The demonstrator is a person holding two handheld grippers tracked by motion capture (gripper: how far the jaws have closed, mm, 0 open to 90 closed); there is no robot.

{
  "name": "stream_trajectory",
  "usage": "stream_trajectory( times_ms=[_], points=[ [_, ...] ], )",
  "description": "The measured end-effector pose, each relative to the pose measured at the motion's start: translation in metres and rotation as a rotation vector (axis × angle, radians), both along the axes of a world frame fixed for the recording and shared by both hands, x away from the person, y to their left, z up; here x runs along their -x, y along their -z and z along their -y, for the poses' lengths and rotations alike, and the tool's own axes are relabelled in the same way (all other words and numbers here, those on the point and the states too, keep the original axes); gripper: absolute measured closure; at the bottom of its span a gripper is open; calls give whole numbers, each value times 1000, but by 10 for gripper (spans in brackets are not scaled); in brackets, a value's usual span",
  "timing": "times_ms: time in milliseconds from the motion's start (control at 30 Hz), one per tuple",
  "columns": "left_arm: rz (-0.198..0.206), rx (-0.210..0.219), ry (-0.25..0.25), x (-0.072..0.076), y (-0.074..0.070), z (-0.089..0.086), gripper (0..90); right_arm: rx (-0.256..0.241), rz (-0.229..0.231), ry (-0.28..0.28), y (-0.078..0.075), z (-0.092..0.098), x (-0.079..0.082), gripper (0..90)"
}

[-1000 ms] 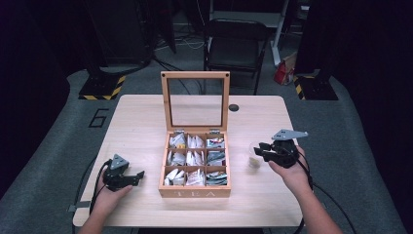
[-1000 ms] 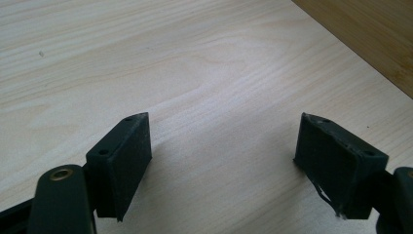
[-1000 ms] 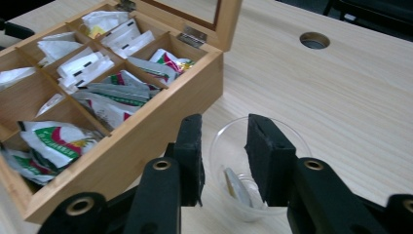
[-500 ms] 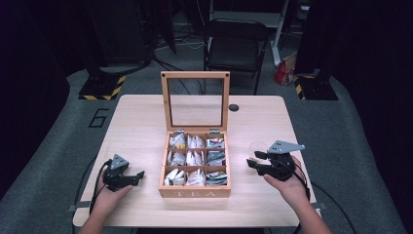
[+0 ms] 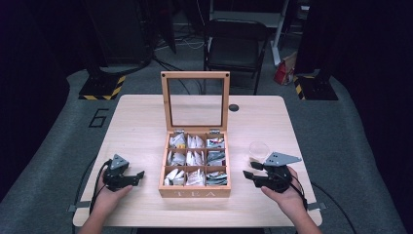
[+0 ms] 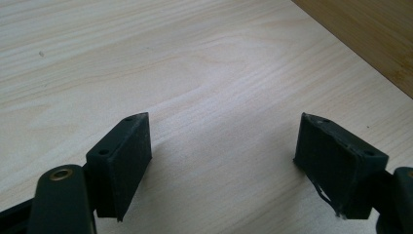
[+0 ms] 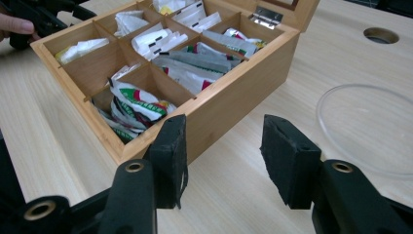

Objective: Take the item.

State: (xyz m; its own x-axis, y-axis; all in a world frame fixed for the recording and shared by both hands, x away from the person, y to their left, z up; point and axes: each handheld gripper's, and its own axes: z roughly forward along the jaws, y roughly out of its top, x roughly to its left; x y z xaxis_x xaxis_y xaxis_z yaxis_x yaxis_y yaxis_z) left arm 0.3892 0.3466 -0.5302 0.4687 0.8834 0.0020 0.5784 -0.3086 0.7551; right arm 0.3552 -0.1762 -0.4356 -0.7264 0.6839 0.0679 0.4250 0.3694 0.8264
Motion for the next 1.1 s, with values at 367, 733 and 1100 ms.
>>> stream_trajectory(
  times_ms=[367, 733, 1100],
  points=[
    [0, 1, -1, 0, 0, 0, 206, 10, -19, 10, 26, 4, 3, 512],
    [-7, 0, 3, 0, 0, 0, 206, 23, -24, 14, 42, 4, 5, 502],
    [-8, 0, 6, 0, -1, -1, 206, 21, -68, 7, 51, 6, 5, 458]
  ],
)
